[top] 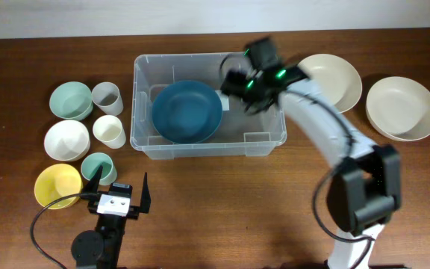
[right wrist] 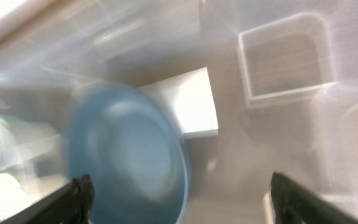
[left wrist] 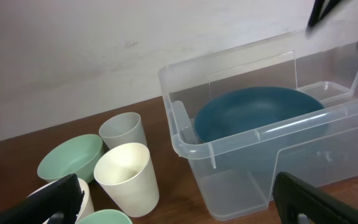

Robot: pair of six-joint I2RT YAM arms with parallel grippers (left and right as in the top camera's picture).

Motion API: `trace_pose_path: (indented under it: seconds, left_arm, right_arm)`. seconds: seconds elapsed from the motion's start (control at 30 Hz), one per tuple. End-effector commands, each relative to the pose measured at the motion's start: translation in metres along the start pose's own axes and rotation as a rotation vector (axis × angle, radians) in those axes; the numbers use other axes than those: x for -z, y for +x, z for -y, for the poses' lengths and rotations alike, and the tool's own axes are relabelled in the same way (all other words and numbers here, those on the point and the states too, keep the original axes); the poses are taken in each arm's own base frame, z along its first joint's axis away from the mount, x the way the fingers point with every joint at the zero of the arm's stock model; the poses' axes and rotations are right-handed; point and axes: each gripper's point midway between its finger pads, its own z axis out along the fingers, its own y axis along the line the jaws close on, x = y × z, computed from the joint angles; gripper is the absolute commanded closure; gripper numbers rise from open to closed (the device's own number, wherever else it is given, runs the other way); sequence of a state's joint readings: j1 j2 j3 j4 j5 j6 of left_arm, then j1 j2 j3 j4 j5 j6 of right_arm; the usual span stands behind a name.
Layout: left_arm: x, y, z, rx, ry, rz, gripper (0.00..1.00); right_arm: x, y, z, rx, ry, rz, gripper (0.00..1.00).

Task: Pack container
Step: 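Move the right gripper to the cream bowl at the far right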

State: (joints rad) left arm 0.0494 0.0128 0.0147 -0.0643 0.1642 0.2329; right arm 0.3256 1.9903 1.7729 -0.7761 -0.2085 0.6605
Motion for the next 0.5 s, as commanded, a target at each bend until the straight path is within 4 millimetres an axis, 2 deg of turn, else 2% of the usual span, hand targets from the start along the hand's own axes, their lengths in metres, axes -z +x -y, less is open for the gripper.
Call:
trace_pose_path:
  seconds: [0.0,0.07,0.13,0.17,0.23,0.27,0.37,0.47]
  left_arm:
    - [0.0,0.002,-0.002,-0.007,-0.009,-0.003,0.0]
    - [0.0,0.002,-0.002,-0.007,-0.009,-0.003,0.0]
    - [0.0,0.002,-0.002,-0.007,-0.009,-0.003,0.0]
    - [0.0,0.002,-0.002,-0.007,-0.009,-0.003,0.0]
    - [0.0,0.002,-0.002,-0.007,-0.009,-0.003,0.0]
    - [0.0,0.002,-0.002,-0.007,-0.009,-0.003,0.0]
    - [0.0,0.002,-0.002,-0.007,-0.009,-0.003,0.0]
    - [0.0,0.002,-0.002,-0.007,-0.009,-0.003,0.0]
  right_arm:
    - [0.118,-0.081,-0.004,0.048,-0.039,0.243,0.11]
    - [0.157,-0.103,0.025,-0.017,0.021,0.298,0.07]
    - [0.193,-0.119,0.067,-0.107,0.109,0.344,0.01]
    - [0.205,-0.123,0.087,-0.147,0.147,0.357,0.01]
    - [0.225,-0.125,0.135,-0.246,0.219,0.357,0.01]
    - [0.235,-0.12,0.176,-0.345,0.275,0.336,0.0]
    - [0.243,-0.099,0.247,-0.572,0.367,0.27,0.01]
    - [0.24,-0.077,0.302,-0.766,0.418,0.209,0.01]
